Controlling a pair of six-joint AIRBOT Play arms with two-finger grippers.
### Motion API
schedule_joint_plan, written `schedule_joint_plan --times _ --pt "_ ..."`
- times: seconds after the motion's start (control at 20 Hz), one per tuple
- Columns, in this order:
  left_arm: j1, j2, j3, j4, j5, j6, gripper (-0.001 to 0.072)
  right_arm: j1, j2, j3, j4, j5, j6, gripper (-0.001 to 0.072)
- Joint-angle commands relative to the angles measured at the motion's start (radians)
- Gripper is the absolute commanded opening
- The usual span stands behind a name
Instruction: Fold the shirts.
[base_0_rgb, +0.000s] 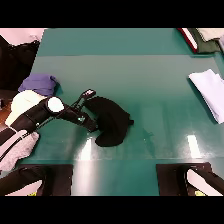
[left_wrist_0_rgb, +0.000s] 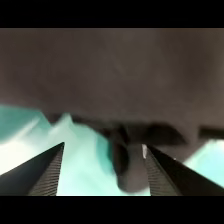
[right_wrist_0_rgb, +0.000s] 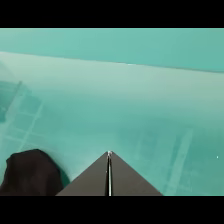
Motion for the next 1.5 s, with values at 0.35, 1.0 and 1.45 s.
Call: schedule_joint_plan --times 0.35,1.0,1.45 --pt "0.0 -0.095 -0.024 -0.089 0.14 0.042 0.043 0.001 0.0 0.001 0.001 0.038 0.0 0.0023" --pt "0.0 0.133 0.225 0.134 -0.094 -0.053 0.0032 0.201 0.23 -0.801 0.029 -0.102 0.002 0.0096" --pt "0.0 0.154 0.23 0.134 -0.193 -0.11 0.0032 0.777 0.149 -1.377 0.256 -0.664 0.041 0.0614"
